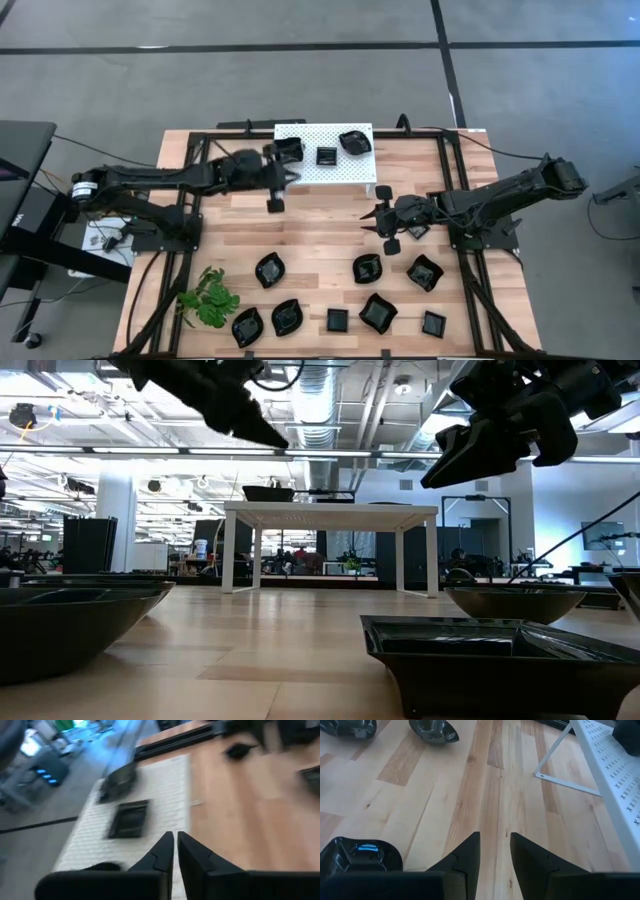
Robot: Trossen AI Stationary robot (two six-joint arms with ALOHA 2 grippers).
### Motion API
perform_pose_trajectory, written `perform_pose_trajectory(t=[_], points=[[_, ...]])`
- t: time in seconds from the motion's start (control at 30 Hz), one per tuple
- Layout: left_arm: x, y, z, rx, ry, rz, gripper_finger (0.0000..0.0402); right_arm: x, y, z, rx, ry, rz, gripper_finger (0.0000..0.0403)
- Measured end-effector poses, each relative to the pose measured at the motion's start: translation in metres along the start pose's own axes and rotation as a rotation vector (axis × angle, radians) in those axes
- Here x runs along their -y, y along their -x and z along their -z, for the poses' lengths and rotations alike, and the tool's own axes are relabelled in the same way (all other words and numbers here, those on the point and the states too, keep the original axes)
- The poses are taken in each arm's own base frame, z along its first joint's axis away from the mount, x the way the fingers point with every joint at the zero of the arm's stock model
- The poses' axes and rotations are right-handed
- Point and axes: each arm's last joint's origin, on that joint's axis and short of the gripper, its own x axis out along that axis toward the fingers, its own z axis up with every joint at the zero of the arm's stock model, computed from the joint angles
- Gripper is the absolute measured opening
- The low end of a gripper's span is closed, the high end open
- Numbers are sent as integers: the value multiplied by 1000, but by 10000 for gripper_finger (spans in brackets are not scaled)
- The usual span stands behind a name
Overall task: Pick & Place Mini shaped plates
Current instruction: Stack the leaf shaped plate on top of the other leaf shaped plate on the shelf
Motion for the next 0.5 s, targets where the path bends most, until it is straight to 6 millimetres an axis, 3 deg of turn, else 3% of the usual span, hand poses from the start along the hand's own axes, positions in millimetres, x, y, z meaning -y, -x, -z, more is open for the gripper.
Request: perform_pose_trajectory(t=[0.3, 0.5], points=[[58, 2, -16, 40, 58, 199, 72, 0, 0, -3, 29, -48, 3, 102], [79, 5, -21, 45, 94, 266, 69, -12, 1, -5, 59, -30, -124, 102]])
